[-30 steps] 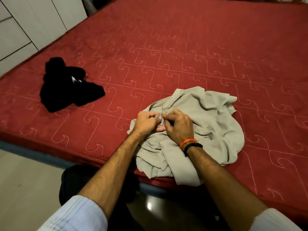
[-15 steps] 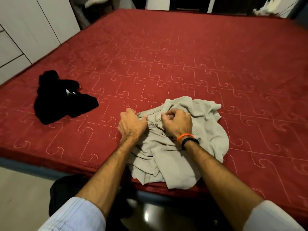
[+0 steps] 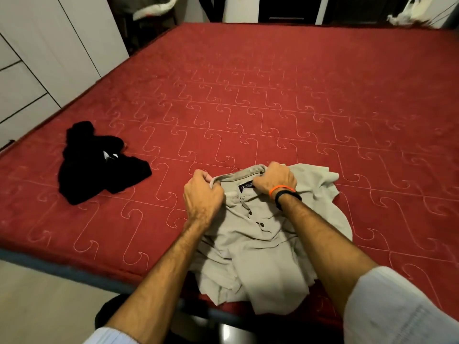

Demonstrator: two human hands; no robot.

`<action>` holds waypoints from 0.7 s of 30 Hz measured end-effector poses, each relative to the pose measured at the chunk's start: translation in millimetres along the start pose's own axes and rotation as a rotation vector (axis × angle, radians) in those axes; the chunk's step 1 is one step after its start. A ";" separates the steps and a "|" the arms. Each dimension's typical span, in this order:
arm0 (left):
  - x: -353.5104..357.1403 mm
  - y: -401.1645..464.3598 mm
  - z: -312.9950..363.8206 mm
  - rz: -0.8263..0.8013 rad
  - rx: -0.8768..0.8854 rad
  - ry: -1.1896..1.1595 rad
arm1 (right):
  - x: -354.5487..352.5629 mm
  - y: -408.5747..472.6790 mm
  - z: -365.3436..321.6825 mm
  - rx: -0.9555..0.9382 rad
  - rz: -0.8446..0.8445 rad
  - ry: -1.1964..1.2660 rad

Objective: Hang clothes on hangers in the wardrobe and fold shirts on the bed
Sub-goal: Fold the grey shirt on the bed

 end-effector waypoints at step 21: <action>-28.5 4.8 62.4 -0.134 0.008 0.129 | -92.1 -27.7 43.9 -0.127 0.108 0.356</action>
Point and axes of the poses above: each hand's wrist, its own y-axis towards the middle knuckle, its own x-axis out of the palm, z = x × y, the point moved 1 cm from there along y, towards the middle knuckle, and after that the axes turned 13 degrees about -z, right-handed, at the moved point
